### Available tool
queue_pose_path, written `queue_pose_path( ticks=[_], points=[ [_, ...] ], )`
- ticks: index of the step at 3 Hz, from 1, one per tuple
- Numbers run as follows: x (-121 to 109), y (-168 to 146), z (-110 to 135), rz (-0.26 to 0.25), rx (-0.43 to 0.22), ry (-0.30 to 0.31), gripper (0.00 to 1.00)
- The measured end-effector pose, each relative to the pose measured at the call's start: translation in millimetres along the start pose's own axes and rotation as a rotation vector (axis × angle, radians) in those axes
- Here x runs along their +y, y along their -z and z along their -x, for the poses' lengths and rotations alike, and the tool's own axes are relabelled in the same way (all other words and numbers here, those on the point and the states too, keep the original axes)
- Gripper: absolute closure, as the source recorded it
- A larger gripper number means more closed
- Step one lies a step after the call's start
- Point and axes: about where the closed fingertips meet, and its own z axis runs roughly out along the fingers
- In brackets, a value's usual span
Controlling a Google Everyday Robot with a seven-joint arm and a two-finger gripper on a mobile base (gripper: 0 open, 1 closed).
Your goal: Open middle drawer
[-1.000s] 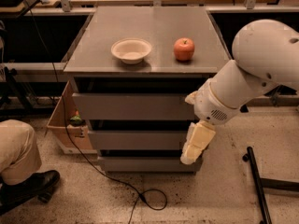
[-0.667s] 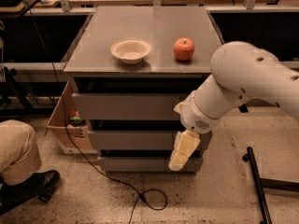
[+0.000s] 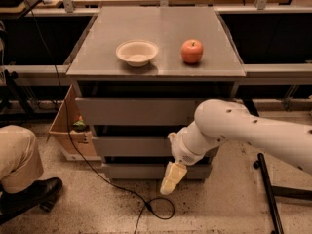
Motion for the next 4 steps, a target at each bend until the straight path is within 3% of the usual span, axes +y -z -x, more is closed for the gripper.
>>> queue_pose_path(
  ticks=[1, 2, 4],
  points=[
    [0, -70, -7, 0.037, -0.013, -0.011, 0.0],
    [0, -70, -7, 0.037, -0.013, -0.011, 0.0],
    [-29, -108, -31, -0.006, 0.025, -0.048, 0.0]
  ],
)
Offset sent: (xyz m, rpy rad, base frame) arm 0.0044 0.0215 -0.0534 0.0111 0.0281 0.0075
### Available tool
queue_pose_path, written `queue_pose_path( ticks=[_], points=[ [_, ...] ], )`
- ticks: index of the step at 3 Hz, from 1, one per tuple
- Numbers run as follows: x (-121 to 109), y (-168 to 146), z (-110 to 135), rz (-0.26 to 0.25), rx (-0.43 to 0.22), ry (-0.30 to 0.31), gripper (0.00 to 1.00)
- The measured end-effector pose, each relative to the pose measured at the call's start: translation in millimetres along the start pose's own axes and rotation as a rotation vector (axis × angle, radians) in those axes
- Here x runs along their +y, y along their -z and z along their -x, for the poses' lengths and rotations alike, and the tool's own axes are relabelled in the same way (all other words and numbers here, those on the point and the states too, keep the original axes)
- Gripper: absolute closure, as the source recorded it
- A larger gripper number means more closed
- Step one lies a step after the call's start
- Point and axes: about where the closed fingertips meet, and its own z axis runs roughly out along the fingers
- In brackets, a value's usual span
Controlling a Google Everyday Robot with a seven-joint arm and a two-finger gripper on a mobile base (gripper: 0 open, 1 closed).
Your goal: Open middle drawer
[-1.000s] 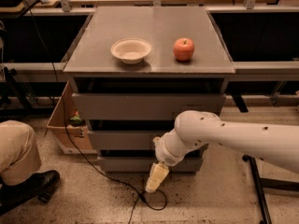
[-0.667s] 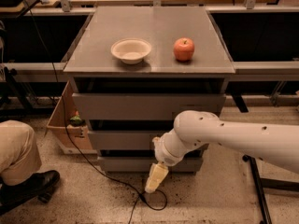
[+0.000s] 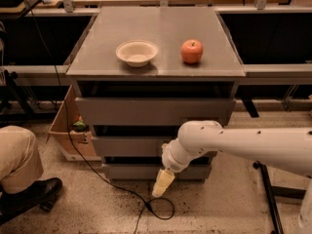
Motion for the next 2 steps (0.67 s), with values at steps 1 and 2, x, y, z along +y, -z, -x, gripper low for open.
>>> queue_pose_path(
  ticks=[1, 2],
  points=[
    [-41, -27, -23, -0.064, -0.02, -0.02, 0.0],
    [-69, -44, -37, -0.109, -0.042, -0.022, 0.0]
  ],
)
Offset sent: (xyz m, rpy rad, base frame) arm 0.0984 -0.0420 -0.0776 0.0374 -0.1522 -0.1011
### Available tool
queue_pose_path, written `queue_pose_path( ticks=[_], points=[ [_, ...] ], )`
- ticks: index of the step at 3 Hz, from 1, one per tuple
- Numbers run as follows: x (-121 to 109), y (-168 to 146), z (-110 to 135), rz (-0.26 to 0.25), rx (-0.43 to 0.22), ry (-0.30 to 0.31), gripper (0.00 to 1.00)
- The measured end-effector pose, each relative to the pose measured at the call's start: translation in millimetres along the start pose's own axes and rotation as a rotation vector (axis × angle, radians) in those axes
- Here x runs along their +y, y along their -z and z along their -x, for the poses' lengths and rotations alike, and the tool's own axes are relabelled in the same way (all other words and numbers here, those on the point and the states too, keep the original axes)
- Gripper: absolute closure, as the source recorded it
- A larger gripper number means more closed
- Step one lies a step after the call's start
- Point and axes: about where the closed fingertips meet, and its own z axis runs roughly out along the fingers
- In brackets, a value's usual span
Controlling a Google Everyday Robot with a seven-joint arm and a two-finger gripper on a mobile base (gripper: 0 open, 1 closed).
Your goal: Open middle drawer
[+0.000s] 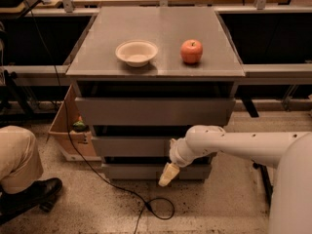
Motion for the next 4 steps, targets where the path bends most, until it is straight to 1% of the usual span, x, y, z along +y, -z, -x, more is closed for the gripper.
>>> queue_pose_path(
  ticks=[1, 2, 3, 4],
  points=[
    [-28, -13, -6, -0.04, -0.017, 0.015, 0.0],
    [-60, -29, -10, -0.076, -0.017, 0.029, 0.0],
    [-77, -38, -11, -0.095, -0.017, 0.027, 0.0],
    [-86, -49, -14, -0.097, -0.014, 0.02, 0.0]
  ],
)
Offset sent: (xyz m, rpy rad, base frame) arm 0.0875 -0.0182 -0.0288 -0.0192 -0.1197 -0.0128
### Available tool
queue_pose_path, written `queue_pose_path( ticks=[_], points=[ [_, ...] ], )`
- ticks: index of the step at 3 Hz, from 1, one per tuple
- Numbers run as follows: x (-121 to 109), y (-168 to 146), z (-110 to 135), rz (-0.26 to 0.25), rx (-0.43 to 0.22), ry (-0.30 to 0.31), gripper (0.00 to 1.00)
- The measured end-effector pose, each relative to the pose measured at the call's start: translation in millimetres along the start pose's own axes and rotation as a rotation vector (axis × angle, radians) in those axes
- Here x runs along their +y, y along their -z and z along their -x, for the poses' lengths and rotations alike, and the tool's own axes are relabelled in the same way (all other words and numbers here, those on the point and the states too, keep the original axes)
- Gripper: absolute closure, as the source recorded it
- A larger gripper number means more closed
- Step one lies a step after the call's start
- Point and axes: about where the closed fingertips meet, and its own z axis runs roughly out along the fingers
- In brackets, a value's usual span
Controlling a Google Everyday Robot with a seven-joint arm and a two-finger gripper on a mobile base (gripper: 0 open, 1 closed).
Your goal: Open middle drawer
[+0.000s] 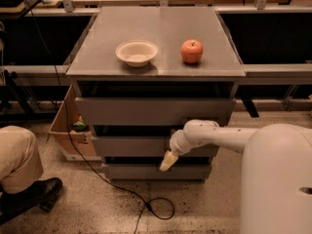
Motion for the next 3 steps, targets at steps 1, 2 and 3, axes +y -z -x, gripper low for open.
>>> queue_pose_path(
  ticks=[1, 2, 3],
  points=[
    [4, -13, -8, 0.019, 0.008, -0.013, 0.0],
    [11, -27, -13, 0.047, 0.013, -0.014, 0.18],
    [16, -28, -14, 0.059, 0.011, -0.014, 0.42]
  ],
)
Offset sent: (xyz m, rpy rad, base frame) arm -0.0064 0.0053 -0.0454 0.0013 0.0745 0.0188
